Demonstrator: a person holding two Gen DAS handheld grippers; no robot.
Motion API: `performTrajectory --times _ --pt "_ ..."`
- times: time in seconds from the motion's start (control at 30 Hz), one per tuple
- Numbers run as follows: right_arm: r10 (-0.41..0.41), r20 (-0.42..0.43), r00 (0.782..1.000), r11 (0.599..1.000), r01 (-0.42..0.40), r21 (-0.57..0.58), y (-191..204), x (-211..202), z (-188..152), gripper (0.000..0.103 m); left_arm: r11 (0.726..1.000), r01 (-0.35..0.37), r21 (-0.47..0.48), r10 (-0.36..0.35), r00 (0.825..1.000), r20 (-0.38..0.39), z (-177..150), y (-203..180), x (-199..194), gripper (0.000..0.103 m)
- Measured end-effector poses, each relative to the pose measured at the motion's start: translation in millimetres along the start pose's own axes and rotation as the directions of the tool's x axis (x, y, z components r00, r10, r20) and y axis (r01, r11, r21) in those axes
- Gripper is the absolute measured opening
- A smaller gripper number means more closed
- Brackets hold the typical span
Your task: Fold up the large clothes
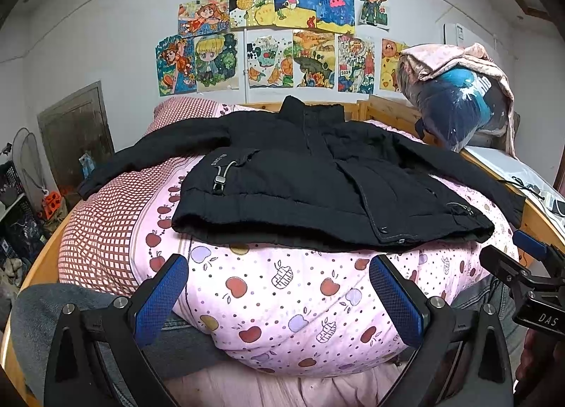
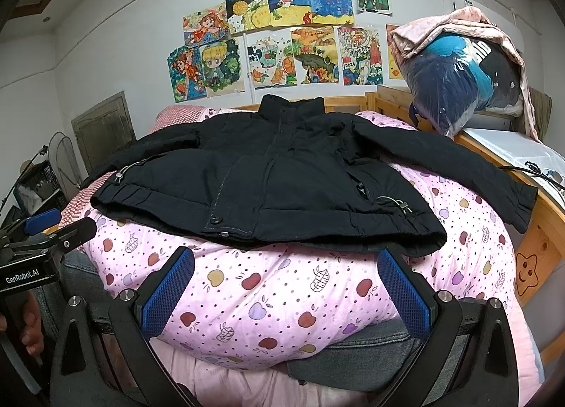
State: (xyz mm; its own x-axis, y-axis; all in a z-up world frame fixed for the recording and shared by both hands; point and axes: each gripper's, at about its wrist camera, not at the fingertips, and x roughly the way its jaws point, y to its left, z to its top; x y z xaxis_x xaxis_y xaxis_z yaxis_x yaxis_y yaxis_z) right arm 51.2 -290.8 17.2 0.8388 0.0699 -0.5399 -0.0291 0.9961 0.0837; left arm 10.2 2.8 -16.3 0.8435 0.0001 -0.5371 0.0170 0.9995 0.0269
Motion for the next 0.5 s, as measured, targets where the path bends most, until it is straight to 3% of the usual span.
performTrajectory --times 0.23,0.5 --pt "-0.02 -0.015 1.0 1.0 0.02 -0.003 -1.1 12.6 6.6 0.102 1.0 -0.017 0.014 0.018 0.999 -0.031 12.4 -3.4 15.1 0.103" --pt "-0.111 -0.002 0.994 0.994 0.111 0.012 -22.4 34.2 28.2 0.102 0.998 -0.053 0.041 0.055 0.998 -0.037 39.0 -9.6 39.4 0.103"
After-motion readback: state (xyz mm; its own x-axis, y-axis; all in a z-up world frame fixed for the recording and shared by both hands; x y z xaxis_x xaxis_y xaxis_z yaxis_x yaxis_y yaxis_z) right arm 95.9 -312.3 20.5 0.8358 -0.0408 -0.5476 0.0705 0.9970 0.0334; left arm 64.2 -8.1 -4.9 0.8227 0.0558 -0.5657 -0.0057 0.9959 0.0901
